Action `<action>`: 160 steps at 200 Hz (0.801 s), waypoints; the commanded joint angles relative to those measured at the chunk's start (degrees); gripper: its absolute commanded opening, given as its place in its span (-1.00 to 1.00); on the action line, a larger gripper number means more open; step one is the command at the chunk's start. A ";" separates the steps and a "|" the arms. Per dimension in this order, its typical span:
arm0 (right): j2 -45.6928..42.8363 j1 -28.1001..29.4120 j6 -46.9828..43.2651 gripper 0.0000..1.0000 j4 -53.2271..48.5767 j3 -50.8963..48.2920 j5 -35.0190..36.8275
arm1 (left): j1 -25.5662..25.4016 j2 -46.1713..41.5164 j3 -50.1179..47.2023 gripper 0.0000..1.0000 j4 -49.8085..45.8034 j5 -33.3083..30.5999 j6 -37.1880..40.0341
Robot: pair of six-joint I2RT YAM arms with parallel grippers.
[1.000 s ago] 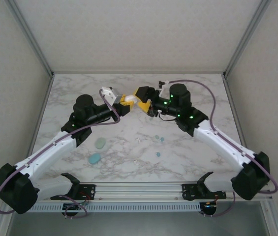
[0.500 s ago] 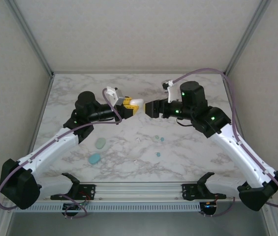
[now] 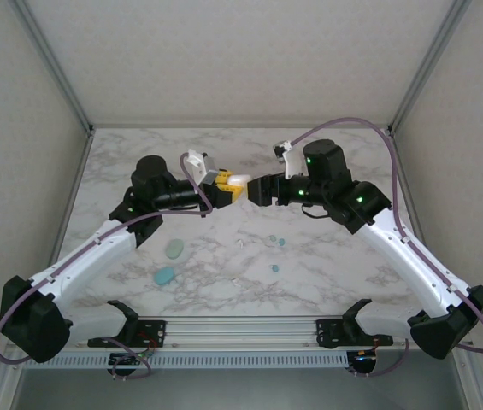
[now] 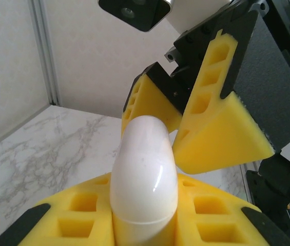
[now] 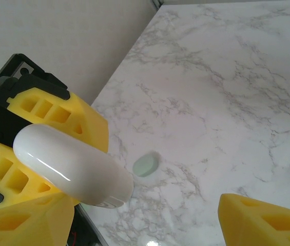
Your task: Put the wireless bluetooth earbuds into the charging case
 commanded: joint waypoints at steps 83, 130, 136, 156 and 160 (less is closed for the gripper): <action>0.62 -0.58 4.45 0.50 4.46 2.79 5.68 | -1.30 -2.94 1.43 -0.91 -3.70 2.04 3.14; -0.71 -0.58 7.04 0.56 5.68 2.54 4.53 | -1.35 -4.20 -0.51 -0.87 -3.06 -2.80 2.50; -1.39 -0.58 7.32 0.56 6.10 2.38 3.85 | -1.31 -4.57 -1.08 -0.87 -3.11 -4.53 2.48; -4.53 -0.61 6.93 0.56 6.56 1.55 3.39 | -1.30 -5.61 -3.20 -0.88 -3.07 -10.96 2.19; -5.16 -0.66 6.65 0.54 5.86 1.41 4.34 | -1.22 -5.80 -3.69 -0.89 -2.94 -11.54 2.20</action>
